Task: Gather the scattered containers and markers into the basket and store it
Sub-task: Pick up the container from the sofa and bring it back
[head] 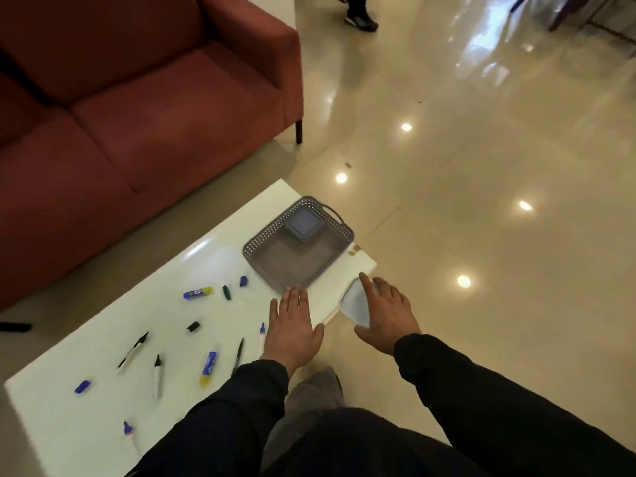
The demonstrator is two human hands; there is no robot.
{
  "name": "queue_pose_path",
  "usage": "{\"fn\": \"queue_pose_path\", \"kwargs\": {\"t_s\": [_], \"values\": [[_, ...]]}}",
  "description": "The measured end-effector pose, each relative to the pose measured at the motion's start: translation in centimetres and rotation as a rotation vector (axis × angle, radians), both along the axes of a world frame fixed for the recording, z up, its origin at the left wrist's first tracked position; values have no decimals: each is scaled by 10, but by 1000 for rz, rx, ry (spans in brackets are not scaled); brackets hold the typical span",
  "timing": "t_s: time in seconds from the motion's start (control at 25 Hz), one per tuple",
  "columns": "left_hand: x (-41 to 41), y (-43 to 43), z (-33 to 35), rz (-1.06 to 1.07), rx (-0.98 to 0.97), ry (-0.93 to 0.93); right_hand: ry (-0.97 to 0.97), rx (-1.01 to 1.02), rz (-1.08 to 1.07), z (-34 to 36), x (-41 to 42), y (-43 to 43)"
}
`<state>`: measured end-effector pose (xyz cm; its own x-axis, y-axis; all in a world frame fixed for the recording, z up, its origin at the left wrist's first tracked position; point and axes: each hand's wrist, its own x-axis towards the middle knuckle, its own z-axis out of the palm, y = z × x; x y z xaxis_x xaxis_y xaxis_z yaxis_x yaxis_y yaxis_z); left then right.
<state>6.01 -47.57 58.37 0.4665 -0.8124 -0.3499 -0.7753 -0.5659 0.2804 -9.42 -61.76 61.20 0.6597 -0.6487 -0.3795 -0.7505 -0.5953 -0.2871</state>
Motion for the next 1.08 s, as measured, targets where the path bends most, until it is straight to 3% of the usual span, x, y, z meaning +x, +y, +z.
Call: {"fn": "queue_pose_path", "kwargs": {"t_s": [0.48,0.84,1.08], "values": [[121,-61,-40,379,74,17,69,9,653,-40,198,-118],[172,-79,-158,587,191,82,78,29,1044,-184,327,-158],[177,-74,-211,620,178,117,155,16,1190,-258,361,-150]]}}
